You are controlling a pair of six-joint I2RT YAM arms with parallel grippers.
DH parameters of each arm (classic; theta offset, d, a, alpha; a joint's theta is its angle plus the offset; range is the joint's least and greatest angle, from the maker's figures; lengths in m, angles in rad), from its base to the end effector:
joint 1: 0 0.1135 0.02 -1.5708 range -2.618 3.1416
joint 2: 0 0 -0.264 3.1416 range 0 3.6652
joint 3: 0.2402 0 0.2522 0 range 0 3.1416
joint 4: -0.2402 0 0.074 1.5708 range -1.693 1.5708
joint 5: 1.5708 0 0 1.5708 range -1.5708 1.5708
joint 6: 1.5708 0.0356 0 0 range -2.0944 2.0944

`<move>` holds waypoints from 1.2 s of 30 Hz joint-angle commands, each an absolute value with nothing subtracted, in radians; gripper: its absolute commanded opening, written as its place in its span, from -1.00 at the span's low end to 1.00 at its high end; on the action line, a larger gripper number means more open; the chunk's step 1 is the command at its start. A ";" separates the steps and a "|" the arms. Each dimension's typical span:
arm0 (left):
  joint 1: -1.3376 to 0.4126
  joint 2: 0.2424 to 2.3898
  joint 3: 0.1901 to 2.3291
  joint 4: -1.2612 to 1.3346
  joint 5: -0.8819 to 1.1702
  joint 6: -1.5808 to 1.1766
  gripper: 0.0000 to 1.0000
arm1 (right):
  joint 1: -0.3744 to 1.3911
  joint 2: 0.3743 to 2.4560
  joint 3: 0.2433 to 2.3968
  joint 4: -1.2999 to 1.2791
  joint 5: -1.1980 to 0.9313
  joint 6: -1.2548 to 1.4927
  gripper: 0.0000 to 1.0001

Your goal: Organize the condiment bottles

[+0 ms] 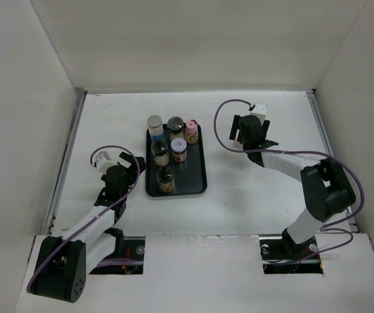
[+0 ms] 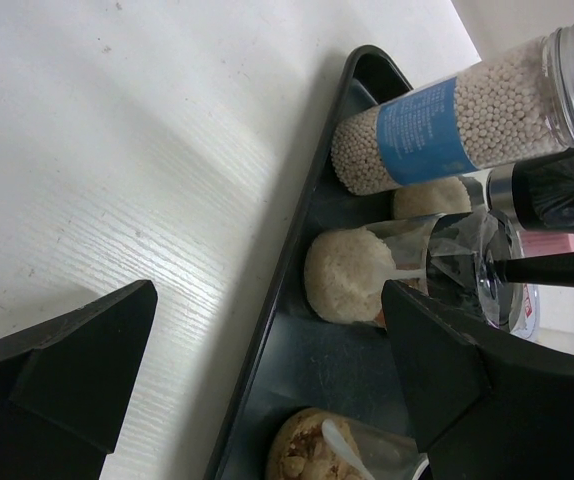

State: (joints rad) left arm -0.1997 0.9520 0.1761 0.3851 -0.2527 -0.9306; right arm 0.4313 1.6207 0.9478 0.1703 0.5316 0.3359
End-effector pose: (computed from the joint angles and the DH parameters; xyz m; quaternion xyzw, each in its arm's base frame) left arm 0.1821 -0.0278 0.1585 -0.3601 0.7448 -0.2072 0.5222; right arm 0.3290 0.1315 0.2210 0.0940 0.8359 -0.0258 0.5401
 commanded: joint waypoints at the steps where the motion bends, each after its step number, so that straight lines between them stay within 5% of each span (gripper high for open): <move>1: -0.212 0.966 0.192 0.430 -0.261 -0.925 1.00 | 0.413 1.657 1.031 0.186 0.534 0.307 0.75; 13: -0.220 0.957 0.190 0.430 -0.278 -0.917 1.00 | 0.412 1.672 1.072 0.195 0.548 0.261 -0.16; 24: -0.226 0.948 0.192 0.428 -0.279 -0.917 1.00 | 0.763 1.312 0.937 0.107 0.560 0.339 -0.14; 36: -0.182 0.763 0.163 0.348 -0.291 -0.870 1.00 | 1.053 1.606 1.015 0.248 0.587 0.347 -0.11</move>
